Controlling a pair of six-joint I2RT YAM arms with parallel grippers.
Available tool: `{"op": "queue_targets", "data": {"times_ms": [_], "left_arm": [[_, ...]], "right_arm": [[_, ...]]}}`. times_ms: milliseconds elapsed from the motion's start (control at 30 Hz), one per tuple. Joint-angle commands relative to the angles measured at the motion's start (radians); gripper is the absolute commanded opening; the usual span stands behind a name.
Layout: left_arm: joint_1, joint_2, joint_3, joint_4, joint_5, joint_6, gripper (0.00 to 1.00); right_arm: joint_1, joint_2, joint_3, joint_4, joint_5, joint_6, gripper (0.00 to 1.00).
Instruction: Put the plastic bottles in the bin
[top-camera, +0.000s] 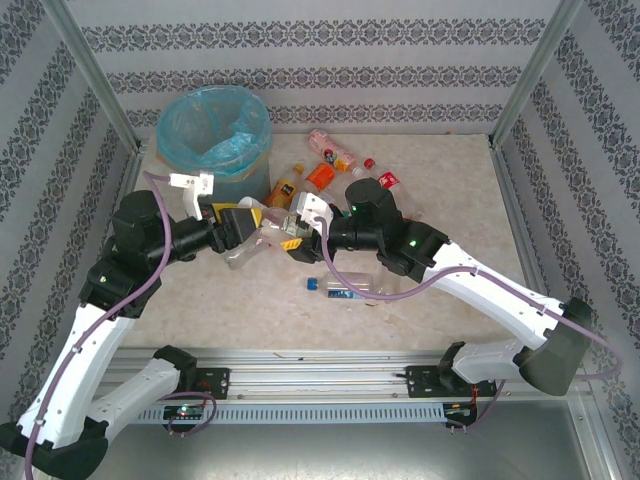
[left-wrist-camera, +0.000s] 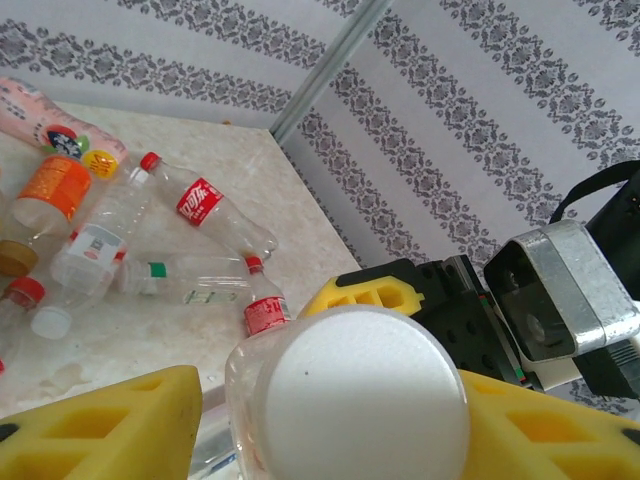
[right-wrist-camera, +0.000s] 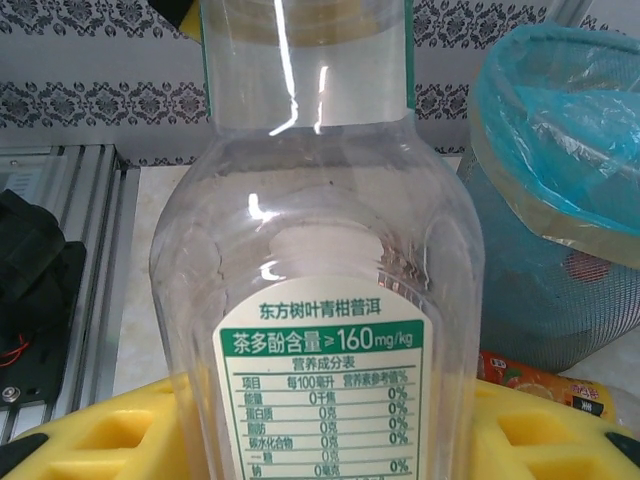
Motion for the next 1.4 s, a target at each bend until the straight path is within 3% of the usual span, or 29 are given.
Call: {"op": "queue_targets", "data": {"times_ms": [0, 167, 300, 400, 633, 833, 967, 1100, 1367], "left_arm": [[-0.002, 0.001, -0.007, 0.033, 0.019, -0.012, 0.60], [-0.004, 0.003, -0.016, 0.052, 0.017, -0.013, 0.56], [-0.003, 0.000, -0.018, 0.059, 0.007, -0.012, 0.62], [-0.003, -0.010, -0.033, 0.098, -0.008, -0.024, 0.61], [-0.004, -0.008, -0.034, 0.129, -0.001, -0.042, 0.49], [-0.004, -0.014, -0.032, 0.116, -0.014, -0.035, 0.27], [-0.002, -0.027, -0.043, 0.123, -0.060, -0.048, 0.15], [-0.003, -0.032, -0.005, 0.113, -0.137, -0.022, 0.00], [-0.002, 0.077, 0.263, 0.069, -0.384, 0.241, 0.00]], "right_arm": [[0.014, -0.010, 0.008, 0.051, -0.039, 0.003, 0.40], [0.018, -0.005, 0.007, 0.035, -0.031, -0.013, 0.40], [0.019, -0.003, 0.011, 0.018, -0.032, -0.015, 0.40], [0.019, 0.000, 0.009, 0.015, -0.022, -0.018, 0.39], [0.025, 0.015, 0.018, 0.002, 0.008, -0.020, 0.38], [0.028, 0.022, 0.027, -0.016, 0.013, -0.024, 0.41], [0.034, 0.016, 0.022, -0.005, 0.060, -0.022, 0.56], [0.040, -0.005, 0.006, 0.026, 0.138, -0.017, 0.79], [0.049, -0.049, -0.051, 0.047, 0.238, -0.062, 0.98]]}}
